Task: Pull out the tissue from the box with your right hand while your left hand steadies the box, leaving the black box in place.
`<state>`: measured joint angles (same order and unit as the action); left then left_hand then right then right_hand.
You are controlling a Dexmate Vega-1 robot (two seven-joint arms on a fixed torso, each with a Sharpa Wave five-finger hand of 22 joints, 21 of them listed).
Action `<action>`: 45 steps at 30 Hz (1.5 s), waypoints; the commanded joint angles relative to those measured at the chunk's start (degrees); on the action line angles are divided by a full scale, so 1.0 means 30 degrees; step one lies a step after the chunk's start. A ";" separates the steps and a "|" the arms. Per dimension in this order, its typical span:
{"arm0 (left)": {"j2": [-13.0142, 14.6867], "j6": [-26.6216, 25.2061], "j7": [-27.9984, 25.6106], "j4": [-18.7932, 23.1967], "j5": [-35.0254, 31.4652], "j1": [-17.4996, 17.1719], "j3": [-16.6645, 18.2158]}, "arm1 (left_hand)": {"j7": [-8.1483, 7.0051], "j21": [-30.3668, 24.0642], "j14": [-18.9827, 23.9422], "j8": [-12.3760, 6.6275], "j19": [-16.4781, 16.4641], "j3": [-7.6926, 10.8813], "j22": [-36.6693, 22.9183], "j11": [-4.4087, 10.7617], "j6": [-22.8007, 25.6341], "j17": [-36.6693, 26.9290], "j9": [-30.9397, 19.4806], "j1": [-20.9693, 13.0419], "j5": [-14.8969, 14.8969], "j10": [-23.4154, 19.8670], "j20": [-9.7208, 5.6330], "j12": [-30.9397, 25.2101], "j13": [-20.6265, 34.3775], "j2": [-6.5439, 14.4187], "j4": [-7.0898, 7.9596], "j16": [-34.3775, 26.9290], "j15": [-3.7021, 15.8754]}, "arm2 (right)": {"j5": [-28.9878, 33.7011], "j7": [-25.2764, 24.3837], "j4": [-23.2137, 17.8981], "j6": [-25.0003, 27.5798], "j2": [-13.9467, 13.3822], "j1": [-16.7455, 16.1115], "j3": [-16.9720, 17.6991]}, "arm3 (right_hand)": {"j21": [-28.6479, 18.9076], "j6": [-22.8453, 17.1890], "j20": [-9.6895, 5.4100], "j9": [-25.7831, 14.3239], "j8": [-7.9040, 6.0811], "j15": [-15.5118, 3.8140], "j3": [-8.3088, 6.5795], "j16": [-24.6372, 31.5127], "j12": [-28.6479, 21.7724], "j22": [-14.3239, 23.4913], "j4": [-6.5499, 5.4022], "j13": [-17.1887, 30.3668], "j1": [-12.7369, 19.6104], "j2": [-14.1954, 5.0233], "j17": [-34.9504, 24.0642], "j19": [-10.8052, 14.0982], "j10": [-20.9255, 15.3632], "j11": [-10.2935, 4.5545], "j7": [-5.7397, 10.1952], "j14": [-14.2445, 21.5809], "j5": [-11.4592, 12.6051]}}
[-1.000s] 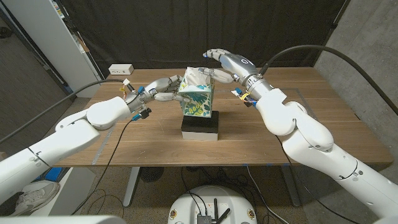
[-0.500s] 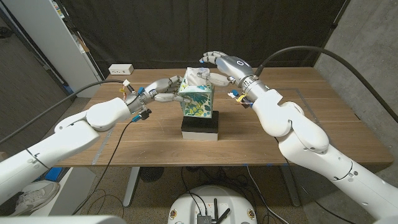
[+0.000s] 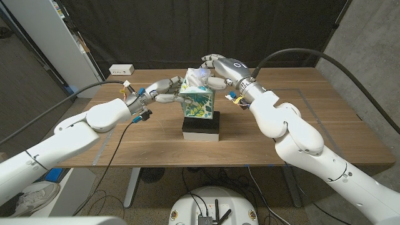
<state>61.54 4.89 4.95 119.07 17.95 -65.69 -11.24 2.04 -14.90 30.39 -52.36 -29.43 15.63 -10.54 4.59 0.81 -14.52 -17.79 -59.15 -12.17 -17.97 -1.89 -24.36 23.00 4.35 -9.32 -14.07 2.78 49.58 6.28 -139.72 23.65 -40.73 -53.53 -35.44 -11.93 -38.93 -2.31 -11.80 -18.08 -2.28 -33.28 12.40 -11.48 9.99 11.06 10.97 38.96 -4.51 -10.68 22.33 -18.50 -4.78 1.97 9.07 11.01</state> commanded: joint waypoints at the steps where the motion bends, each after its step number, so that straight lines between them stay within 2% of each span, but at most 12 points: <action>1: -0.0066 0.0163 -0.0003 -0.0138 0.0058 -0.0156 0.0112 | 0.0030 -0.0096 0.0149 -0.0135 0.0041 0.0182 -0.0104 -0.0132 -0.0164 -0.0068 -0.0060 0.0084 -0.0050 -0.0034 -0.0152 0.0051 0.0029 0.0268 0.0072 0.0051 0.2650 | 0.1700 -0.1020 0.0921 -0.0521 0.0898 -0.0036 -0.0668 | -0.0113 -0.2447 -0.0220 -0.0554 -0.1350 -0.1637 -0.0045 0.0113 -0.0174 0.0050 -0.0029 0.0073 0.2162 0.0284 -0.0117 0.0474 -0.0767 -0.0139 0.0146 0.0518 -0.0065; 2: -0.0069 0.0167 -0.0001 -0.0141 0.0055 -0.0156 0.0113 | 0.0034 -0.0095 0.0145 -0.0137 0.0041 0.0186 -0.0104 -0.0125 -0.0165 -0.0067 -0.0059 0.0096 -0.0050 -0.0032 -0.0149 0.0053 0.0030 0.0274 0.0077 0.0057 0.2641 | 0.1736 -0.1028 0.0938 -0.0562 0.0934 -0.0065 -0.0639 | -0.0114 -0.2890 -0.0293 -0.0699 -0.1657 -0.1652 -0.0012 0.0128 -0.0198 0.0054 -0.0034 0.0083 0.2638 0.0286 -0.0137 0.0542 -0.0992 -0.0162 0.0203 0.0588 -0.0048; 5: -0.0106 0.0260 0.0015 -0.0237 0.0052 -0.0148 0.0112 | 0.0013 -0.0092 0.0164 -0.0150 0.0033 0.0197 -0.0104 -0.0123 -0.0167 -0.0053 -0.0055 0.0129 -0.0047 -0.0043 -0.0156 0.0054 0.0034 0.0263 0.0076 0.0076 0.2665 | 0.2491 -0.1409 0.1139 -0.0664 0.1116 -0.0115 -0.0818 | -0.0166 -0.4679 -0.0623 -0.1343 -0.3008 -0.2063 0.0160 0.0255 -0.0181 0.0073 -0.0098 0.0133 0.4455 0.0211 -0.0232 0.0899 -0.1543 -0.0528 0.0492 0.0965 0.0026; 7: -0.0126 0.0300 0.0084 -0.0282 0.0131 -0.0135 0.0113 | 0.0028 -0.0086 0.0164 -0.0161 0.0036 0.0209 -0.0104 -0.0125 -0.0158 -0.0049 -0.0053 0.0157 -0.0046 -0.0045 -0.0146 0.0057 0.0036 0.0274 0.0086 0.0091 0.2664 | 0.2694 -0.1349 0.1172 -0.0684 0.1209 -0.0154 -0.0811 | -0.0167 -0.5012 -0.0736 -0.1490 -0.3292 -0.2193 0.0245 0.0275 -0.0200 0.0077 -0.0130 0.0147 0.4724 0.0194 -0.0257 0.0943 -0.1702 -0.0686 0.0504 0.1005 0.0024; 17: -0.0168 0.0439 0.0237 -0.0505 0.0131 0.0022 0.0042 | 0.0023 -0.0071 0.0159 -0.0188 0.0033 0.0284 -0.0105 -0.0138 -0.0183 -0.0030 -0.0041 0.0173 -0.0052 -0.0036 -0.0144 0.0078 0.0046 0.0311 0.0061 0.0150 0.2668 | 0.3289 -0.1551 0.1514 -0.0964 0.1635 -0.0319 -0.0719 | -0.0194 -0.5064 -0.0869 -0.1696 -0.3527 -0.2368 0.0359 0.0332 -0.0207 0.0082 -0.0171 0.0172 0.5086 0.0123 -0.0291 0.1067 -0.1869 -0.0840 0.0467 0.1126 -0.0005; 21: -0.0173 0.0431 0.0361 -0.0598 0.0200 0.0129 -0.0013 | 0.0020 -0.0064 0.0166 -0.0204 0.0033 0.0298 -0.0106 -0.0111 -0.0186 -0.0024 -0.0035 0.0194 -0.0050 -0.0090 -0.0163 0.0064 0.0049 0.0300 0.0050 0.0168 0.2674 | 0.3669 -0.2388 0.1838 -0.1240 0.1784 -0.0432 -0.0722 | -0.0215 -0.5039 -0.0935 -0.1791 -0.3617 -0.2426 0.0426 0.0361 -0.0223 0.0083 -0.0185 0.0182 0.5243 0.0104 -0.0305 0.1148 -0.1980 -0.0868 0.0500 0.1194 -0.0031; 22: -0.0176 0.0442 0.0360 -0.0625 0.0160 0.0160 -0.0038 | 0.0003 -0.0063 0.0173 -0.0209 0.0030 0.0301 -0.0106 -0.0115 -0.0183 -0.0023 -0.0034 0.0202 -0.0049 -0.0092 -0.0162 0.0065 0.0051 0.0297 0.0049 0.0170 0.2667 | 0.3727 -0.3151 0.2075 -0.1495 0.1838 -0.0495 -0.0706 | -0.0216 -0.5023 -0.0952 -0.1819 -0.3641 -0.2473 0.0450 0.0382 -0.0223 0.0084 -0.0192 0.0185 0.5285 0.0099 -0.0311 0.1159 -0.2001 -0.0882 0.0485 0.1241 -0.0042; 26: -0.0193 0.0482 0.0416 -0.0701 0.0222 0.0221 -0.0059 | 0.0009 -0.0058 0.0183 -0.0226 0.0021 0.0316 -0.0106 -0.0132 -0.0187 -0.0026 -0.0027 0.0222 -0.0046 -0.0064 -0.0158 0.0085 0.0055 0.0300 0.0043 0.0180 0.2673 | 0.4046 -0.4462 0.2509 -0.1882 0.2005 -0.0595 -0.0680 | -0.0242 -0.5023 -0.1050 -0.1917 -0.3746 -0.2581 0.0543 0.0440 -0.0244 0.0086 -0.0201 0.0195 0.5437 0.0111 -0.0323 0.1259 -0.2133 -0.0914 0.0498 0.1386 -0.0087; 33: -0.0185 0.0460 0.0513 -0.0801 0.0242 0.0342 -0.0162 | 0.0026 -0.0049 0.0178 -0.0243 0.0016 0.0330 -0.0107 -0.0087 -0.0209 -0.0028 -0.0019 0.0253 -0.0040 -0.0058 -0.0156 0.0099 0.0061 0.0293 0.0033 0.0201 0.2667 | 0.3963 -0.5928 0.3057 -0.2491 0.2237 -0.0589 -0.0526 | -0.0256 -0.5023 -0.1149 -0.1954 -0.3820 -0.2687 0.0661 0.0448 -0.0228 0.0090 -0.0237 0.0206 0.5569 0.0108 -0.0343 0.1329 -0.2180 -0.0910 0.0571 0.1398 -0.0133; 39: -0.0195 0.0481 0.0598 -0.0871 0.0268 0.0481 -0.0254 | 0.0019 -0.0039 0.0179 -0.0262 0.0017 0.0343 -0.0107 -0.0120 -0.0208 -0.0048 -0.0011 0.0276 -0.0037 -0.0056 -0.0154 0.0109 0.0066 0.0323 0.0039 0.0198 0.2662 | 0.3999 -0.7947 0.3675 -0.3037 0.2510 -0.0561 -0.0408 | -0.0254 -0.5060 -0.1210 -0.1968 -0.3881 -0.2751 0.0756 0.0437 -0.0218 0.0093 -0.0268 0.0213 0.5643 0.0105 -0.0357 0.1348 -0.2218 -0.0969 0.0602 0.1364 -0.0163; 41: -0.0201 0.0490 0.0655 -0.0902 0.0326 0.0520 -0.0281 | 0.0018 -0.0037 0.0181 -0.0267 0.0017 0.0344 -0.0107 -0.0125 -0.0206 -0.0049 -0.0009 0.0280 -0.0035 -0.0055 -0.0148 0.0112 0.0067 0.0316 0.0035 0.0200 0.2669 | 0.3931 -0.8191 0.3765 -0.3141 0.2535 -0.0534 -0.0369 | -0.0246 -0.5080 -0.1226 -0.1960 -0.3914 -0.2785 0.0833 0.0439 -0.0182 0.0095 -0.0288 0.0217 0.5696 0.0109 -0.0369 0.1347 -0.2183 -0.1205 0.0610 0.1361 -0.0183; 45: -0.0181 0.0464 0.0654 -0.0882 0.0271 0.0584 -0.0334 | 0.0008 -0.0028 0.0183 -0.0288 0.0018 0.0363 -0.0107 -0.0123 -0.0199 -0.0048 -0.0002 0.0290 -0.0034 -0.0033 -0.0153 0.0130 0.0072 0.0313 0.0020 0.0216 0.2656 | 0.3823 -0.8819 0.3953 -0.3316 0.2637 -0.0463 -0.0283 | -0.0239 -0.5052 -0.1267 -0.1956 -0.3931 -0.2814 0.0910 0.0441 -0.0164 0.0097 -0.0305 0.0221 0.5745 0.0113 -0.0378 0.1349 -0.2187 -0.1295 0.0639 0.1361 -0.0201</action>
<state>61.01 6.28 6.54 116.76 18.69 -64.64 -11.71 1.83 -14.63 30.39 -52.81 -29.26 16.22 -10.57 4.59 0.60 -14.52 -17.77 -58.14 -11.96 -17.98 -2.13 -24.26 22.99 4.56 -9.15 -13.58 2.78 61.19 -11.96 -130.08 16.31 -33.80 -55.16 -36.89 -12.42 -53.85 -2.55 -17.41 -29.27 -2.16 -30.80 13.25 -11.92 10.00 10.05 11.35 55.47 -4.34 -11.66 25.94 -24.77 -8.11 3.69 12.83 10.58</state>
